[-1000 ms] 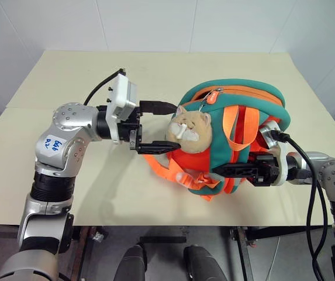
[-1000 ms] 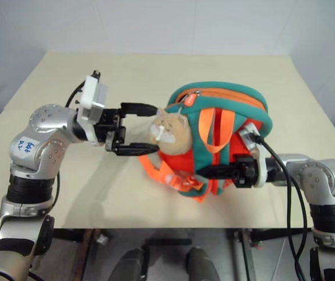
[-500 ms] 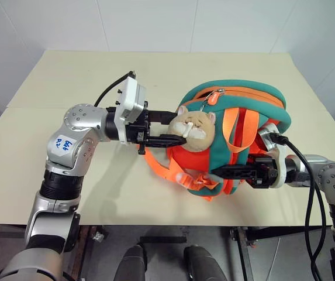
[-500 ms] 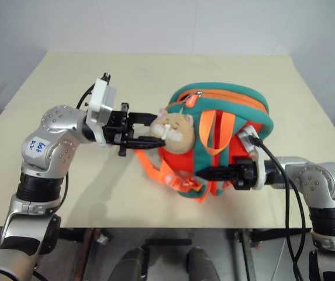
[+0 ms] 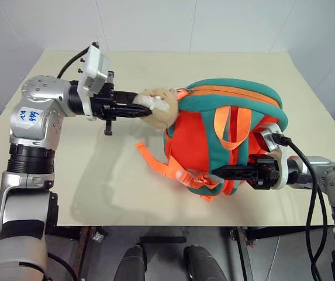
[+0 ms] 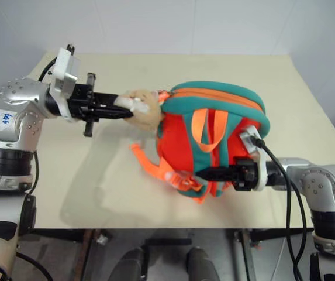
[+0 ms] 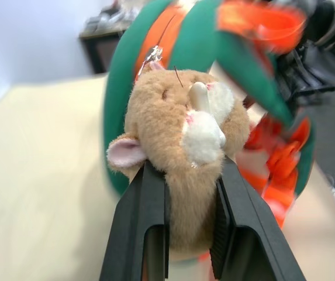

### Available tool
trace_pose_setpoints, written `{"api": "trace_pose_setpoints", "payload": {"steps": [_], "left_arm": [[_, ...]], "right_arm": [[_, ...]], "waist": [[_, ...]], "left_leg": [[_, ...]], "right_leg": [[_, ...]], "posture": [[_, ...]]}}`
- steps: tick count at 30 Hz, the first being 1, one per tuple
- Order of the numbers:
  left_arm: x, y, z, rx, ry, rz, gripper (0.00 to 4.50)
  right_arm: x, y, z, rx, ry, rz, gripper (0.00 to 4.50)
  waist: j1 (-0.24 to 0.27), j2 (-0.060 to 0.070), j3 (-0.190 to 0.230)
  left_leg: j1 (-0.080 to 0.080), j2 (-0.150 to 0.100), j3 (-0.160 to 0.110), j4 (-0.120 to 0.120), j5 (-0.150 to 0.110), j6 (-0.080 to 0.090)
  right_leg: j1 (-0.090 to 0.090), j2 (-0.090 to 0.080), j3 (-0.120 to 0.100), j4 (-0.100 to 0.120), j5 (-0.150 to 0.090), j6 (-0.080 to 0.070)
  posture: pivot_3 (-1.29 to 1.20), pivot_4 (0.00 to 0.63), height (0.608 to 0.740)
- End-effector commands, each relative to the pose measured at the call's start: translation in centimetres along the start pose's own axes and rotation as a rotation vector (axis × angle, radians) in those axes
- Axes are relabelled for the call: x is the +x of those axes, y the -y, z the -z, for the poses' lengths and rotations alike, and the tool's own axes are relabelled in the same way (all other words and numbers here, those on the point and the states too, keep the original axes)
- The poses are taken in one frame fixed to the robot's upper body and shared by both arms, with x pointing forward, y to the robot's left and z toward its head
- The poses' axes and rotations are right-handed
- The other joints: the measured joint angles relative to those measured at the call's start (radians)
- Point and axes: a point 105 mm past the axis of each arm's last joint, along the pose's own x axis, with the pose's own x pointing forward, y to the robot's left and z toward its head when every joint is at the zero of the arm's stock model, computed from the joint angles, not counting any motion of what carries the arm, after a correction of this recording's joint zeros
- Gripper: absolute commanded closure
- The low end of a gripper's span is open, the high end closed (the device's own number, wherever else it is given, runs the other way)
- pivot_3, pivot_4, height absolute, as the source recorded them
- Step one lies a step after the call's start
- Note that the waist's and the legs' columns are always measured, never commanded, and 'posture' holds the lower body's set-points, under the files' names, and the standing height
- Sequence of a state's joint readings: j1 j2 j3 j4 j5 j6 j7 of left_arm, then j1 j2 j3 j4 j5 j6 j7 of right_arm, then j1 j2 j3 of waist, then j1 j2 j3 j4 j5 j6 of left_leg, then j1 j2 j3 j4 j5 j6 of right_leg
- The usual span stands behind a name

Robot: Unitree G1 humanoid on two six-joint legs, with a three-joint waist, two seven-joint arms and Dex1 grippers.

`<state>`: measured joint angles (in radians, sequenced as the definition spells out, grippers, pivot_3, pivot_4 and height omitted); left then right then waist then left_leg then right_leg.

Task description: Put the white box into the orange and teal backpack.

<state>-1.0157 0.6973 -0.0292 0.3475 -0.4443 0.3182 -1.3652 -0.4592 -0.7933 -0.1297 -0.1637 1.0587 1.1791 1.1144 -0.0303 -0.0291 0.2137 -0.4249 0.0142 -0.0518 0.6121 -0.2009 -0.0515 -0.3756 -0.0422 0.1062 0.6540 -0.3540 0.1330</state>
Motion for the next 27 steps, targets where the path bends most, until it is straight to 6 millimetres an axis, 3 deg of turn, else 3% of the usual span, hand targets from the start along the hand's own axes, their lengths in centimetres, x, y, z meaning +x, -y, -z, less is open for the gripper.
{"api": "trace_pose_setpoints", "payload": {"steps": [1, 4, 6, 10, 15, 18, 21, 22, 25, 27], "left_arm": [[-1.2, -1.7, 1.6, -0.043, -0.051, -0.072, 3.98], [-1.1, -2.3, 5.4, -0.170, -0.106, -0.098, 3.98], [-0.8, -2.2, 6.9, -0.206, -0.145, -0.092, 3.98], [1.2, -0.9, 11.7, -0.346, -0.219, -0.057, 3.98], [2.9, 1.2, 14.9, -0.370, -0.283, 0.010, 3.98], [4.4, 2.8, 14.3, -0.278, -0.205, 0.097, 3.98], [3.6, 3.0, 12.6, -0.183, -0.149, 0.078, 3.98], [3.2, 2.7, 11.9, -0.158, -0.120, 0.047, 3.99], [2.0, 2.1, 9.1, -0.081, -0.026, -0.038, 3.02], [1.4, 2.1, 6.0, -0.022, 0.063, -0.078, 2.37]], "right_arm": [[-0.2, -1.0, -0.5, -0.031, 0.023, -0.016, 4.37], [-0.3, -1.1, -0.4, -0.030, 0.033, -0.004, 4.37], [-0.3, -1.2, -0.4, -0.032, 0.038, 0.000, 4.37], [-0.4, -1.3, -0.4, -0.035, 0.049, 0.012, 4.37], [-0.2, -1.4, -0.4, -0.039, 0.060, 0.014, 4.37], [0.1, -1.1, -1.3, -0.101, 0.113, 0.050, 4.37], [0.1, -0.4, -2.1, -0.201, 0.135, 0.136, 4.37], [0.1, -0.1, -2.2, -0.267, 0.128, 0.168, 4.05], [0.2, 0.5, -3.2, -0.471, 0.152, 0.260, 3.08], [-0.1, 0.3, -3.8, -0.540, 0.169, 0.282, 2.40]], "waist": [[0.000, 0.000, 0.000], [0.001, 0.000, 0.000], [0.000, 0.000, 0.000], [0.002, 0.000, 0.000], [0.002, 0.000, 0.000], [0.003, 0.000, -0.001], [0.004, 0.000, -0.001], [0.005, 0.000, -0.001], [0.003, 0.000, -0.001], [0.002, 0.000, -0.001]], "left_leg": [[0.000, 0.000, 0.000, 0.000, 0.000, 0.000], [0.000, 0.000, 0.000, 0.000, 0.000, 0.000], [0.000, 0.000, 0.000, 0.000, 0.000, 0.000], [0.000, 0.000, 0.000, 0.000, 0.000, 0.000], [-0.001, 0.000, 0.000, 0.000, 0.000, 0.000], [0.000, 0.000, -0.001, 0.000, 0.000, 0.000], [-0.001, 0.000, -0.001, 0.000, 0.000, 0.000], [-0.001, 0.000, -0.001, 0.000, 0.000, 0.000], [-0.001, 0.000, -0.001, 0.000, 0.000, 0.000], [-0.001, 0.000, -0.001, 0.000, 0.000, 0.000]], "right_leg": [[0.000, 0.000, 0.000, 0.000, 0.000, 0.000], [0.000, 0.000, 0.000, 0.000, 0.000, 0.000], [0.000, 0.000, 0.000, 0.000, 0.000, 0.000], [0.000, 0.000, 0.000, 0.000, 0.000, 0.000], [-0.001, 0.000, 0.000, 0.000, 0.000, 0.000], [0.000, -0.001, 0.000, 0.000, 0.000, 0.000], [0.000, -0.001, 0.000, 0.000, 0.000, 0.000], [0.000, -0.001, 0.000, 0.000, 0.000, 0.000], [0.000, -0.001, -0.001, 0.000, 0.000, 0.000], [-0.001, -0.001, -0.001, 0.000, 0.000, 0.000]], "posture": [[0.00, 0.150, 0.740], [0.00, 0.150, 0.740], [0.00, 0.150, 0.740], [0.00, 0.150, 0.740], [0.00, 0.150, 0.740], [0.00, 0.150, 0.740], [0.00, 0.150, 0.740], [0.00, 0.150, 0.740], [0.00, 0.150, 0.740], [0.00, 0.150, 0.740]]}}
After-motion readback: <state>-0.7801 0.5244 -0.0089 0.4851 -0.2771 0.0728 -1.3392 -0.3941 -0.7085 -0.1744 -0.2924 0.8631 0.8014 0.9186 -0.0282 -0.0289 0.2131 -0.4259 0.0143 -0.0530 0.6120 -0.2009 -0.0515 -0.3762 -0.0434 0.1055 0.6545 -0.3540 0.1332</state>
